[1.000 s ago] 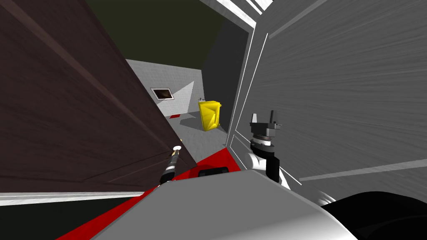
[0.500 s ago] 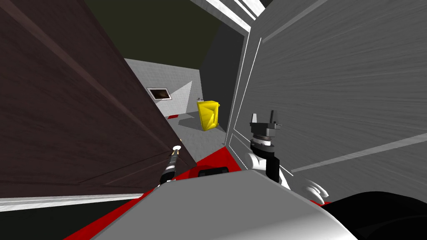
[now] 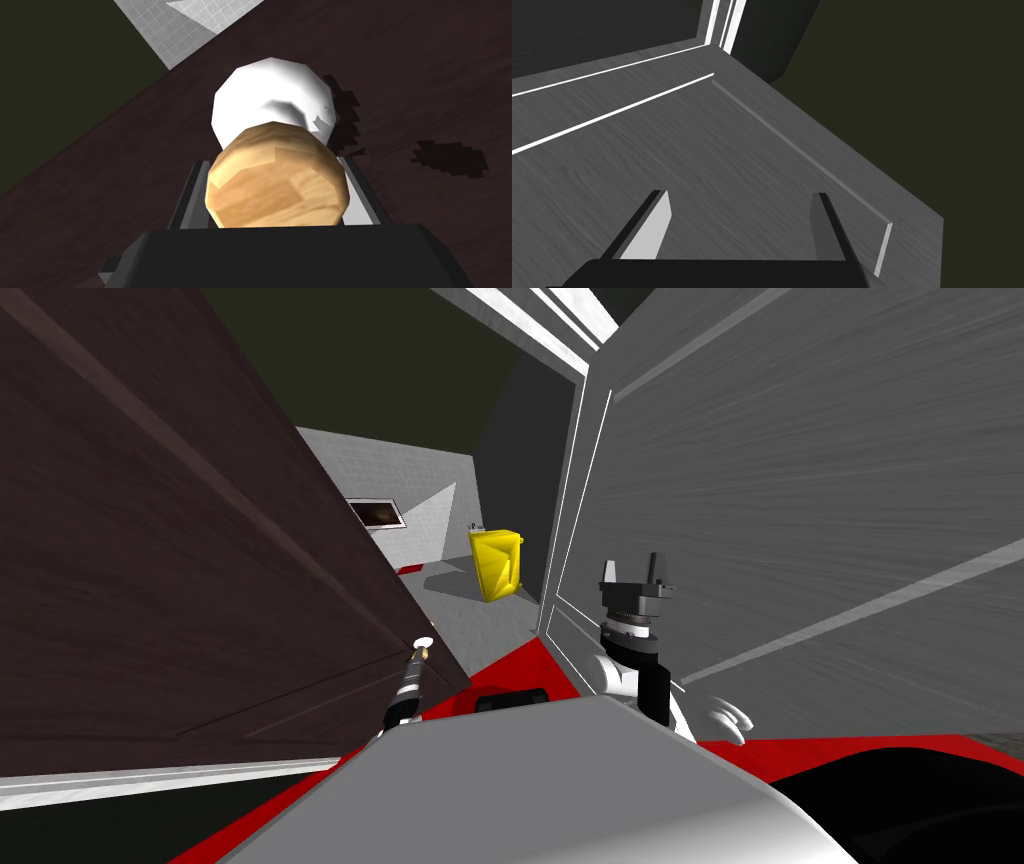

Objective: Pull the door open

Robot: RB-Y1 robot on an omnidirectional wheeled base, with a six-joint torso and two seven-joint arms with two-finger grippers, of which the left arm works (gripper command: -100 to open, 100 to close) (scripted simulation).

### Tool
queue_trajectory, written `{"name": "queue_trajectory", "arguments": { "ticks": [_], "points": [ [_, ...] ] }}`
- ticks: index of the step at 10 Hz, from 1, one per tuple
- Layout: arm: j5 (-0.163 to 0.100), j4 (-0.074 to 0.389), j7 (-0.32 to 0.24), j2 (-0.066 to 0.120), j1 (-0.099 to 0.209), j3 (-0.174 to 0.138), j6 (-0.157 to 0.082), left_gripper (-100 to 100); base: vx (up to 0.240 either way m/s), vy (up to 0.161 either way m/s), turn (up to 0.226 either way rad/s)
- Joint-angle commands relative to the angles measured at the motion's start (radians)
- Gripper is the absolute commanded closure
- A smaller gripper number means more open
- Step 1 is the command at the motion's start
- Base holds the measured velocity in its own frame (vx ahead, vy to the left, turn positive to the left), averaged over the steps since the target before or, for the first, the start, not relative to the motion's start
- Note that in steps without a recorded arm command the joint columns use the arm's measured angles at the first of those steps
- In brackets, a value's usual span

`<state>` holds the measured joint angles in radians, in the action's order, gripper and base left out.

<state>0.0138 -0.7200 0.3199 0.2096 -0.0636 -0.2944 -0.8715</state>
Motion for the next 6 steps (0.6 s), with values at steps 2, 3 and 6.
{"name": "queue_trajectory", "arguments": {
  "ticks": [2, 3, 6],
  "points": [
    [-0.014, 0.006, -0.053, 0.001, 0.003, 0.001, 0.0, 100, -0.038, 0.012, -0.05],
    [-0.026, 0.013, -0.093, 0.003, 0.008, 0.002, 0.0, 100, -0.044, 0.007, -0.077],
    [-0.05, 0.027, -0.169, 0.007, 0.018, 0.004, -0.001, 100, -0.062, 0.017, -0.081]
  ]
}}
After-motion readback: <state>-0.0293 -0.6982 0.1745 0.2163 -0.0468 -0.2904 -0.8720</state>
